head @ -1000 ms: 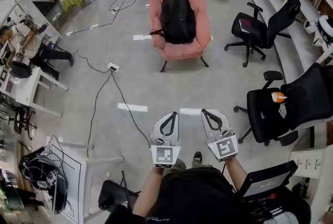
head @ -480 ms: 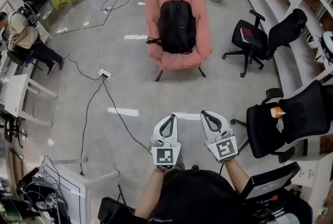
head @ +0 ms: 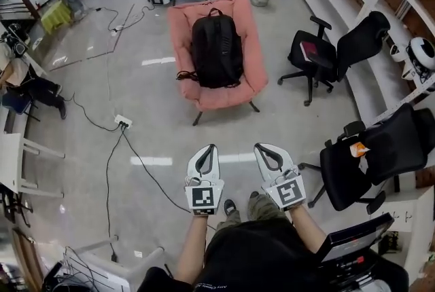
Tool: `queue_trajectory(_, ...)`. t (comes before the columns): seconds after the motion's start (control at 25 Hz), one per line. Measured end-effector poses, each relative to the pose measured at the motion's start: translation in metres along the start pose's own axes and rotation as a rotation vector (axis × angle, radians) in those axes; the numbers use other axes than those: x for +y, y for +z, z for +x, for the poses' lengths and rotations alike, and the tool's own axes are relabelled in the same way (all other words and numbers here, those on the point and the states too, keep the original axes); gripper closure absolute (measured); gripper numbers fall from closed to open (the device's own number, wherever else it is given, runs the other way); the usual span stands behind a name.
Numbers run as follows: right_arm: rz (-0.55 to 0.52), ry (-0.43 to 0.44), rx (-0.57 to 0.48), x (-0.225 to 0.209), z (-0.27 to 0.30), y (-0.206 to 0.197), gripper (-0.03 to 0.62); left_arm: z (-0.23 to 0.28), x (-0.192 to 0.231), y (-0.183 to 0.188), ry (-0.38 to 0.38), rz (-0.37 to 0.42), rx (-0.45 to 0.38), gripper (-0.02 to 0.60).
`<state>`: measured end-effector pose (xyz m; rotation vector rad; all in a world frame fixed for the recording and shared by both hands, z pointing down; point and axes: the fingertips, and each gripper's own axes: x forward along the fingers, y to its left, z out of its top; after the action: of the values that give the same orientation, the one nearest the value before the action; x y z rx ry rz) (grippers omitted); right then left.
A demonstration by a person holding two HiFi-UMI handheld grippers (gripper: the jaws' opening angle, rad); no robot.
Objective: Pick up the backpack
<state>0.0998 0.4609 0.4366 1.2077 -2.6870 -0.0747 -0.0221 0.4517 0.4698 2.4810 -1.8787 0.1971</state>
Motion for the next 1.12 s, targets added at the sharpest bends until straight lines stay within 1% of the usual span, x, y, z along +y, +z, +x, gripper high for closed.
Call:
queue_trajectory(0.16,0.028,-0.024,0.003,-0.035,0.039,-0.011,0.582,0.047,0.019,-0.02,-0.009,-0.022,0.041,0.58)
queue_trajectory(0.36,0.061,-0.017,0.007,-0.089,0.108,-0.027,0.582,0.122,0.035,-0.035,-0.002,-0.004,0.104,0.58)
queue_trajectory(0.44,0.077,0.01,-0.009,-0.114,0.137,-0.034,0.582,0.159,0.039,-0.03,0.002,0.008,0.12,0.58)
queue_trajectory(0.56,0.099,0.072,-0.014,-0.145,0.178,-0.022,0.582,0.214,0.05,-0.013,-0.009,0.047,0.135,0.58)
queue_trajectory(0.64,0.112,0.11,-0.034,-0.164,0.205,-0.014,0.582,0.247,0.059,-0.001,-0.016,0.076,0.141,0.58)
queue_trajectory(0.72,0.113,0.135,-0.039,-0.183,0.229,-0.013,0.582,0.274,0.064,0.007,-0.018,0.082,0.138,0.58)
queue_trajectory(0.84,0.128,0.161,-0.009,-0.21,0.268,-0.023,0.582,0.313,0.075,0.001,0.001,0.076,0.16,0.58)
queue_trajectory(1.0,0.152,0.207,0.007,-0.227,0.313,-0.03,0.582,0.351,0.101,-0.015,0.017,0.059,0.208,0.58)
queue_trajectory(1.12,0.13,0.213,0.051,-0.245,0.353,-0.041,0.582,0.389,0.124,-0.022,-0.003,0.028,0.204,0.58)
